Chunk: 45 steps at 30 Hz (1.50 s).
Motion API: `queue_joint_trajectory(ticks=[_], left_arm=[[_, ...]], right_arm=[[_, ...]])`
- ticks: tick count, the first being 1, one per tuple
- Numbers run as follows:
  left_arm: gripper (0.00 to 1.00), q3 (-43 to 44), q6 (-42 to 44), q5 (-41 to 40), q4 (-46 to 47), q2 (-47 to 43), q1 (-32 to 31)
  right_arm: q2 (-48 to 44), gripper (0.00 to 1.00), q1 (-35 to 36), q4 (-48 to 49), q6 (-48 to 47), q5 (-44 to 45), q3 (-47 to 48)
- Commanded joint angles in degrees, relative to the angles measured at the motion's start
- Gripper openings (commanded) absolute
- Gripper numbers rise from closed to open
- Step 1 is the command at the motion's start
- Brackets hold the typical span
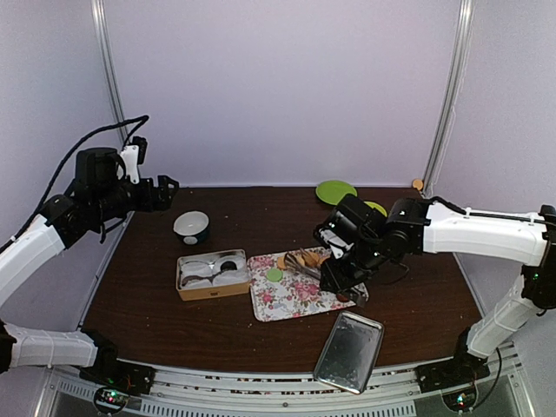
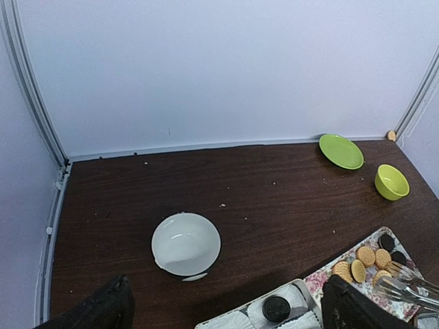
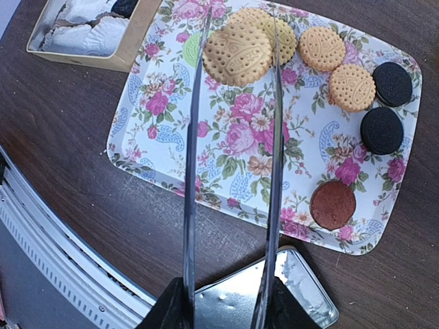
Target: Pack the cookies
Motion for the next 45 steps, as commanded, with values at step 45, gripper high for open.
queue_joint_trajectory(ticks=[45], left_arm=[[0.98,1.1,-1.8,2.7,3.0,-0.6,0.3]], right_arm=[[10.8,0.35,6.1,5.5,-0.7,-1.8,21.4]])
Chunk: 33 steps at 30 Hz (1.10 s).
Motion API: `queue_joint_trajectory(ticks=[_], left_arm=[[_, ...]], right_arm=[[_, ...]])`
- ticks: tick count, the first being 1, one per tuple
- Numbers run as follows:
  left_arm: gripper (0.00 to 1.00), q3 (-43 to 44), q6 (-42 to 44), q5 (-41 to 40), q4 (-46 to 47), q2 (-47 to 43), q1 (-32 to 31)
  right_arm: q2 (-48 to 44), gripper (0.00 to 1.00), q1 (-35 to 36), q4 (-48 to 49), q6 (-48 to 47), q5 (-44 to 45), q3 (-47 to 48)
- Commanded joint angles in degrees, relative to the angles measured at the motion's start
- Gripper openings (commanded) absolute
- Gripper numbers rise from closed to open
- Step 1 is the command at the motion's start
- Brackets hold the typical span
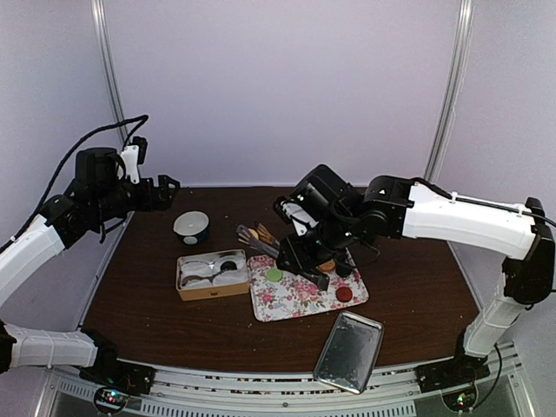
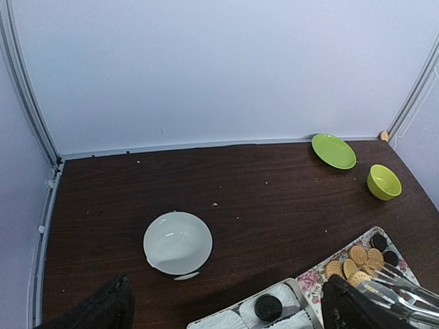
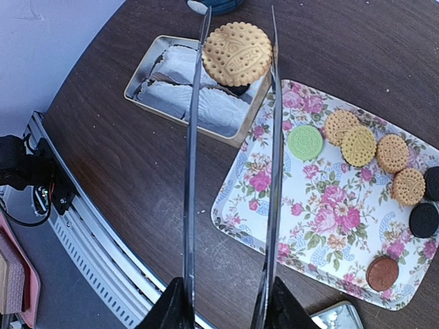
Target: Pack the cookies
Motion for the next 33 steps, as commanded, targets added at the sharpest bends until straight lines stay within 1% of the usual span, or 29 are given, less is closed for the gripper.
queue_joint_trajectory(ticks=[1,5,7,11,13,15,20,33], left_arm=[[0.97,0.8,-0.7,1.0,3.3,-0.6,0.3],[0.98,1.5,-0.8,1.0,2.8,-0.1,0.4],[0.97,1.6,-0.8,2.0,2.5,-0.2,0.3],[0.97,0.8,-0.9,0.6,3.3,-0.7,0.4],[0.98,1.3,-0.9,1.5,2.8,-0.5,0.3],[0.98,1.5,-1.2,2.8,2.8,-0.6,0.4],[0.98,1.2,-1.3,2.6,3.0,-0.8,0.4],[0.98,1.2,-1.9,4.0,3.2,-0.4,0.3]], right_arm=[[3.6,0.35,0.5,3.8,-0.4,-2.0,4.2],[9.2,0.35,1.3,2.0,-2.1,-2.6,11.6],[11.2,0.35,1.4,2.5,-2.6,-2.2,13.7],[16.3,0.35,1.7,3.5,-1.6,-4.7,18.1],[18.4,0.35,2.2,3.3,-2.2,-4.8,20.3],[19.9,0.35,2.4,3.7,-2.4,-4.8,21.1],[23.4,0.35,2.5,6.4,-0.7,-7.5,21.8],[29.1,0.35,2.6,12.7,4.3,-7.0,22.6]])
